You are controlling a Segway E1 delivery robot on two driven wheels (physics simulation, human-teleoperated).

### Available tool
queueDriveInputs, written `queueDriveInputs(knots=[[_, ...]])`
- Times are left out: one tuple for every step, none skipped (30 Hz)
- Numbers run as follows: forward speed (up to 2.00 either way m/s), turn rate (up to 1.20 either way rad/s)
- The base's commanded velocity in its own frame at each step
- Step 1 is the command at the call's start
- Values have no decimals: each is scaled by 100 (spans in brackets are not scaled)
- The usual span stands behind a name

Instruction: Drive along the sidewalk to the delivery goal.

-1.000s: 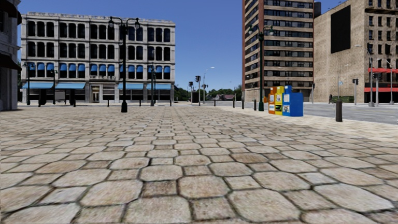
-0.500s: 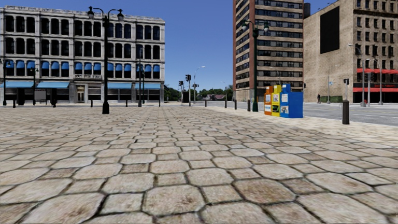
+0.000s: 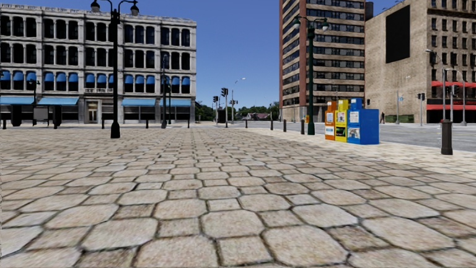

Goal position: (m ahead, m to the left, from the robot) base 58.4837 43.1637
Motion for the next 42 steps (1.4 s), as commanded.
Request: queueDriveInputs(knots=[[200,0],[200,0],[200,0],[200,0],[200,0],[200,0],[200,0],[200,0],[200,0],[200,0],[200,0],[200,0],[200,0],[200,0],[200,0],[200,0],[200,0],[200,0],[200,0],[200,0],[200,0],[200,0],[200,0],[200,0],[200,0],[200,0],[200,0],[200,0],[200,0],[200,0],[200,0],[200,0],[200,0],[200,0],[200,0],[200,0],[200,0],[200,0],[200,0],[200,0],[200,0],[200,0]])
